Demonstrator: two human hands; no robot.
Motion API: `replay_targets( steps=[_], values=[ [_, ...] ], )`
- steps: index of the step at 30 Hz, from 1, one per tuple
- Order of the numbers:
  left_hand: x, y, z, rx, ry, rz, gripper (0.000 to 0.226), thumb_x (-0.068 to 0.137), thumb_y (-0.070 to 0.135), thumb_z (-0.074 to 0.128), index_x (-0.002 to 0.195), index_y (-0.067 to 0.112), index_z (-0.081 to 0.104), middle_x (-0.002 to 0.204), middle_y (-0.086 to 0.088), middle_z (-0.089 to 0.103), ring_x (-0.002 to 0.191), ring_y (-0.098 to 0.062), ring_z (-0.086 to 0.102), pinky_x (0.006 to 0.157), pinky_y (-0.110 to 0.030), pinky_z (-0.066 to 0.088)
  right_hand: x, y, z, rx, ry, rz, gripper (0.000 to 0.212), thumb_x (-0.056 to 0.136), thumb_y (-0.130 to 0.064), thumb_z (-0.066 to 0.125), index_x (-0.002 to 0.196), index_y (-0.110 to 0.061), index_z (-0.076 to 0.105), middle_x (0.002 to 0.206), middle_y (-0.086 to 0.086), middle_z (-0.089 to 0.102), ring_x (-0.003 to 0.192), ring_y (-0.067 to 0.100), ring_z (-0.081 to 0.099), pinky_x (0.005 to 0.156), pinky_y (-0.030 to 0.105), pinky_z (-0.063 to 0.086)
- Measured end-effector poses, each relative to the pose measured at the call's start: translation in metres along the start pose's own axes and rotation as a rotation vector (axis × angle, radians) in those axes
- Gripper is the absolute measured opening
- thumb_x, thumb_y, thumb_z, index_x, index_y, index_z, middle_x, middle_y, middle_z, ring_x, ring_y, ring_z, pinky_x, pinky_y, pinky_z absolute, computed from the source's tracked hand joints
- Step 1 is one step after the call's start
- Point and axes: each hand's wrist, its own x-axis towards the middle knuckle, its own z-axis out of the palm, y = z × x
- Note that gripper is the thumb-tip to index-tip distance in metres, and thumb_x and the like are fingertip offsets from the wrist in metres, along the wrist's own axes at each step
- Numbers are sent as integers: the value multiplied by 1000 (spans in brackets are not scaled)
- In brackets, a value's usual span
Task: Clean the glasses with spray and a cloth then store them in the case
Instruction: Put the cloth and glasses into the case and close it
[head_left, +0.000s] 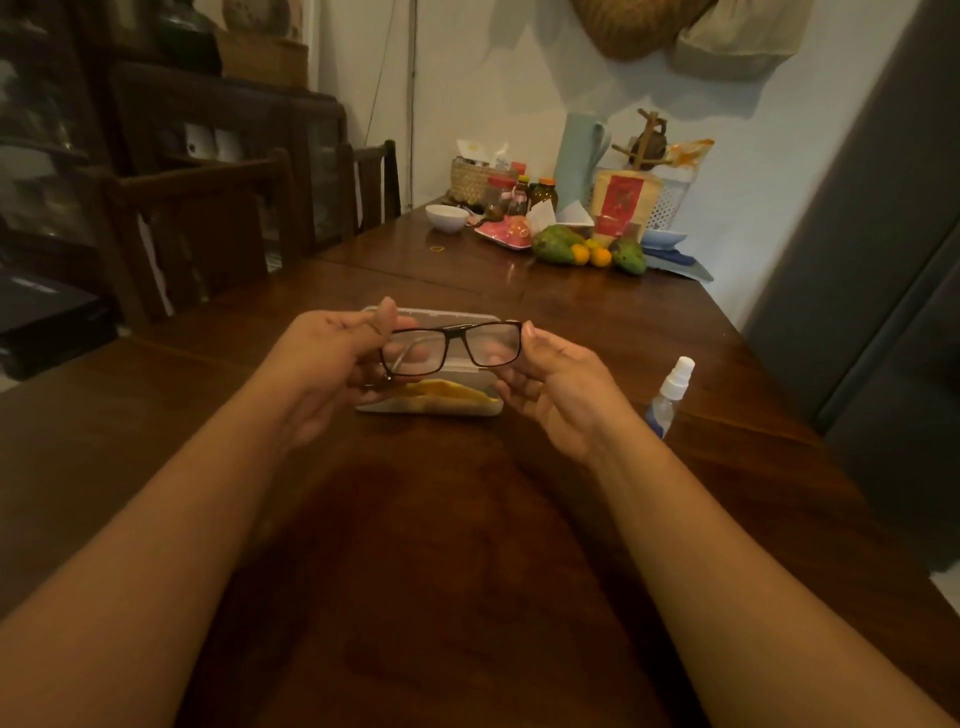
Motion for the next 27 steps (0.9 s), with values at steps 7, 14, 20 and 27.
replay_targets(
  steps=[7,14,20,27],
  values=[
    [7,-3,-8,-104,-25,-59,24,101,18,46,114,10,65,100,-18,76,93,-31,74,78,-45,61,4,5,0,-17,63,-24,20,100,-25,57,107,-11,69,92,5,78,80,13,75,68,28,58],
    [12,-11,-4,-100,187,62,16,89,17,66,99,5,69,84,-11,78,77,-20,76,58,-28,61,8,12,5,-160,170,-134,19,101,-24,54,96,-16,71,91,4,78,83,14,75,68,24,58],
    [22,-23,-10,1,346,84,14,81,24,75,88,11,74,77,-5,78,74,-16,76,52,-21,57,10,19,6,-358,212,-245,20,101,-22,56,86,-29,68,87,0,77,81,11,74,75,28,60],
    [26,-27,-10,65,391,93,11,78,21,79,78,11,74,67,-4,76,64,-13,74,50,-17,55,16,28,0,-555,276,-250,15,99,-29,59,95,-29,73,78,-3,73,71,8,67,64,27,60]
  ],
)
